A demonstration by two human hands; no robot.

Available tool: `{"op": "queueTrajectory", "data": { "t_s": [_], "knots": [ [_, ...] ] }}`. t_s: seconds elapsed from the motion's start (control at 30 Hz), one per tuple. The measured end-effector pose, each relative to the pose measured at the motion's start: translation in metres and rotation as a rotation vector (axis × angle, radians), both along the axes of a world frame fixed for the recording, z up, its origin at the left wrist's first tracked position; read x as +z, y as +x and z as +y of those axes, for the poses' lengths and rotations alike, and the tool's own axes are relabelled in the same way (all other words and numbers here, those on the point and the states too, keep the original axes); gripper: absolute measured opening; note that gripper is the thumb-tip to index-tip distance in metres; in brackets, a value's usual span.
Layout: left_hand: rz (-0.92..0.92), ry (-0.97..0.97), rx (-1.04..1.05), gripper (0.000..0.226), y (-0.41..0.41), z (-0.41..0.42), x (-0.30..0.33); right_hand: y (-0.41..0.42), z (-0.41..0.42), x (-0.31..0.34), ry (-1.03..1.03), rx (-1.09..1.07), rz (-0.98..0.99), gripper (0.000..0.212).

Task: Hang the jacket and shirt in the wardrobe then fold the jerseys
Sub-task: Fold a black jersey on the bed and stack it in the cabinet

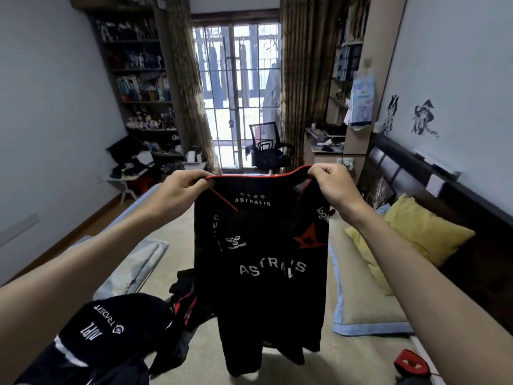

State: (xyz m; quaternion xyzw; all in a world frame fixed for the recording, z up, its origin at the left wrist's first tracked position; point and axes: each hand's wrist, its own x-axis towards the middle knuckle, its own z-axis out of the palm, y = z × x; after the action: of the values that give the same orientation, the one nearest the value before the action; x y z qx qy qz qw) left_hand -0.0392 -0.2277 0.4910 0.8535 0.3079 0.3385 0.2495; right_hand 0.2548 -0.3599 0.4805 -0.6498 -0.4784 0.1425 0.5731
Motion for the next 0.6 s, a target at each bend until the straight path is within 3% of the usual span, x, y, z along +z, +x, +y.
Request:
{"op": "queueTrajectory", "data": {
  "t_s": [0.07, 0.2, 0.3, 0.43, 0.53, 0.6],
  "knots": [
    [0.048, -0.032, -0.105, 0.016, -0.001, -0.012, 0.001, 0.0, -0.022, 0.001, -0.034, 0.08, 0.027, 0.039],
    [0.219, 0.25, -0.103, 0.015, -0.005, -0.034, -0.003, -0.004, -0.081, 0.002, -0.181, 0.267, 0.038, 0.033],
    [0.196, 0.356, -0.121, 0.029, -0.012, -0.052, 0.001, -0.004, -0.122, 0.0, -0.326, 0.37, -0.007, 0.027],
    [0.208, 0.228, -0.194, 0.072, -0.026, -0.071, 0.005, -0.014, -0.168, 0.001, -0.318, 0.284, -0.017, 0.028],
    [0.173, 0.114, -0.28, 0.065, -0.041, -0.093, 0.007, -0.032, -0.198, 0.002, -0.304, 0.229, -0.031, 0.063],
    [0.175, 0.045, -0.352, 0.068, -0.054, -0.111, 0.007, -0.045, -0.22, -0.002, -0.299, 0.232, -0.017, 0.072]
  ]
}}
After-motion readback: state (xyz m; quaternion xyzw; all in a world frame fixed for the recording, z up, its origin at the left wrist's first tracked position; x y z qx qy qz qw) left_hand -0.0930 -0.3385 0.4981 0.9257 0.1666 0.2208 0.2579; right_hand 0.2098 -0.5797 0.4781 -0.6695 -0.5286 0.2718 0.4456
